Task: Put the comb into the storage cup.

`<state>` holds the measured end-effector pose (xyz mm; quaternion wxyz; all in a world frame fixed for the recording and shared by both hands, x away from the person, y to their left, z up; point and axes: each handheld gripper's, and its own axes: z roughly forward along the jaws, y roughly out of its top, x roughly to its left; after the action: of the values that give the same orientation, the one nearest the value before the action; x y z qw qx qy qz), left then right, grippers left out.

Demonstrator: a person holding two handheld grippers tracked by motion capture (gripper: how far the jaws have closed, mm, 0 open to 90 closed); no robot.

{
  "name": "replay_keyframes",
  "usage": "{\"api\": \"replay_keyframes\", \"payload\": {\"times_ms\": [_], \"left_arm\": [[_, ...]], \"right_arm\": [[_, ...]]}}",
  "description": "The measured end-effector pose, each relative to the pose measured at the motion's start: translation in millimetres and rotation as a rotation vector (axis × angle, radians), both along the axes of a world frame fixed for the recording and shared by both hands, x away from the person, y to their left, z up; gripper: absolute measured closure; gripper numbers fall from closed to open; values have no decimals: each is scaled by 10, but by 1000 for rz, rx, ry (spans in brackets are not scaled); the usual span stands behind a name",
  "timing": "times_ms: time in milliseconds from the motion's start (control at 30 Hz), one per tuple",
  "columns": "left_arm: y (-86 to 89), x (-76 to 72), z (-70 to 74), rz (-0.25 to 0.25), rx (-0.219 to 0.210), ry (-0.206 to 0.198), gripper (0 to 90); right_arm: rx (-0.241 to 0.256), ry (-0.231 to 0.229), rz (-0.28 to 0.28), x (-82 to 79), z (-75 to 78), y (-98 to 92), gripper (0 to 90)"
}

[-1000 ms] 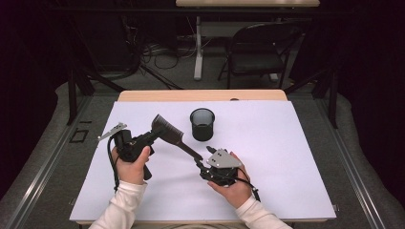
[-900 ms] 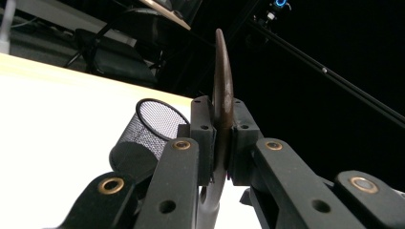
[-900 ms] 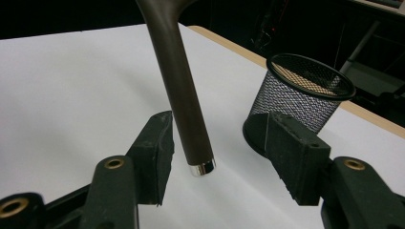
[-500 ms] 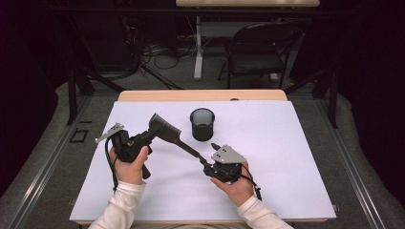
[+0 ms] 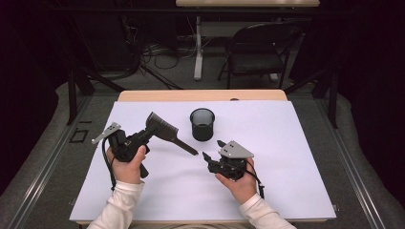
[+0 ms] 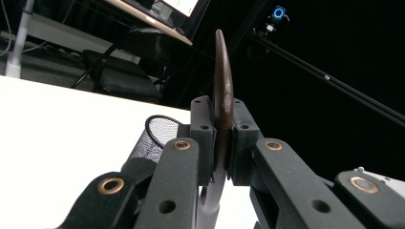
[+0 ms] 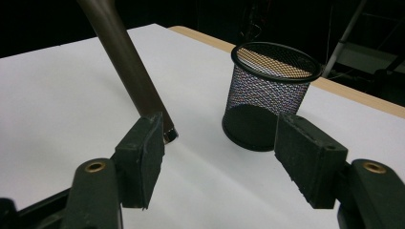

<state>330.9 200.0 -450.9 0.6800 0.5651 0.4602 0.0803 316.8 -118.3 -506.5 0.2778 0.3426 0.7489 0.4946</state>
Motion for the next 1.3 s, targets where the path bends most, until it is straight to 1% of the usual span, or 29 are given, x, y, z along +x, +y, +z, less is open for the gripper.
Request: {"api": "replay_keyframes", "payload": {"times_ms": [100, 167, 233, 433, 467, 533, 567, 667, 833, 967, 1067, 1133, 1233, 1300], "left_arm": [[6, 4, 1, 4, -2, -1, 841], [12, 8, 2, 4, -4, -3, 840], [19, 10, 4, 6, -6, -2, 840], [44, 21, 9, 7, -6, -7, 841], [43, 23, 10, 9, -13, -6, 841], [51, 28, 10, 8, -12, -7, 840], [53, 29, 10, 8, -11, -7, 841], [58, 32, 10, 11, -14, -5, 841], [73, 33, 13, 13, -14, -9, 841], [76, 32, 18, 16, -16, -12, 841], [81, 30, 21, 17, -14, -14, 841], [84, 30, 22, 17, -14, -15, 841], [87, 27, 24, 18, -14, -20, 841], [84, 26, 27, 19, -16, -20, 841]], "right_arm": [[9, 17, 9, 20, -2, -28, 344], [25, 22, 20, 33, -5, -48, 343], [16, 29, 8, 41, -3, -61, 338], [73, 67, 18, 70, 10, -124, 324], [76, 71, 16, 71, 16, -139, 318], [78, 81, 38, 73, 21, -172, 291], [76, 83, 40, 71, 27, -190, 286], [87, 83, 34, 76, 44, -240, 275], [83, 76, 27, 94, 62, -319, 223], [79, 74, 16, 107, 70, -364, 203], [76, 75, 14, 113, 77, -385, 186], [74, 72, 10, 117, 78, -389, 149], [94, 60, 14, 113, 80, -386, 145], [96, 56, 10, 111, 83, -381, 143]]}}
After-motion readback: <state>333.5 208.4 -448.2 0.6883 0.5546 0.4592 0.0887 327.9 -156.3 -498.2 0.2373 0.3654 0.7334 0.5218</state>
